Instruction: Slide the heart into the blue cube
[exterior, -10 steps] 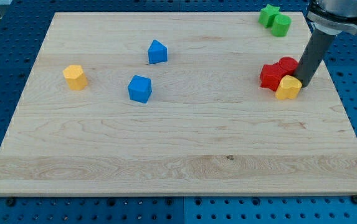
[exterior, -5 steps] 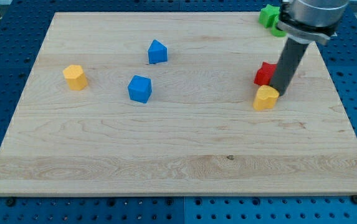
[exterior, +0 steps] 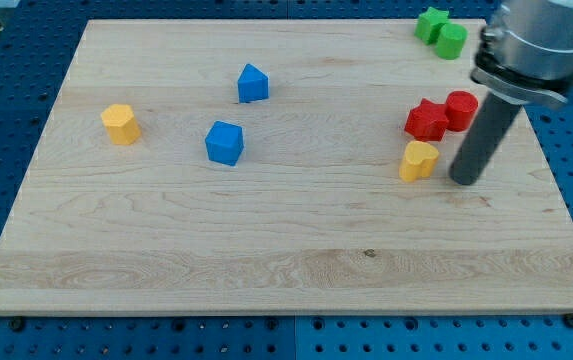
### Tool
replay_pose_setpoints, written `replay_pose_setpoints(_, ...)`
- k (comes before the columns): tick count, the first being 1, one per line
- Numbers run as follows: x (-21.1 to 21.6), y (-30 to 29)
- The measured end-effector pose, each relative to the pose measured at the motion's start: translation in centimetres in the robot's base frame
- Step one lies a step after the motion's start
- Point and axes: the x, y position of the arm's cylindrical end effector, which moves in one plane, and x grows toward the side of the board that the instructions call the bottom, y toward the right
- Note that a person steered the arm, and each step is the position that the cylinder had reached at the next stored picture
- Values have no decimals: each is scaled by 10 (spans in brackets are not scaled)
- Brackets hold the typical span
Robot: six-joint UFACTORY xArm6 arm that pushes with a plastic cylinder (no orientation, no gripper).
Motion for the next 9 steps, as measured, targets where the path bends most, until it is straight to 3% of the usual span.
replay_pose_setpoints(3,1,-65)
replay_pose_setpoints(9,-68,-75)
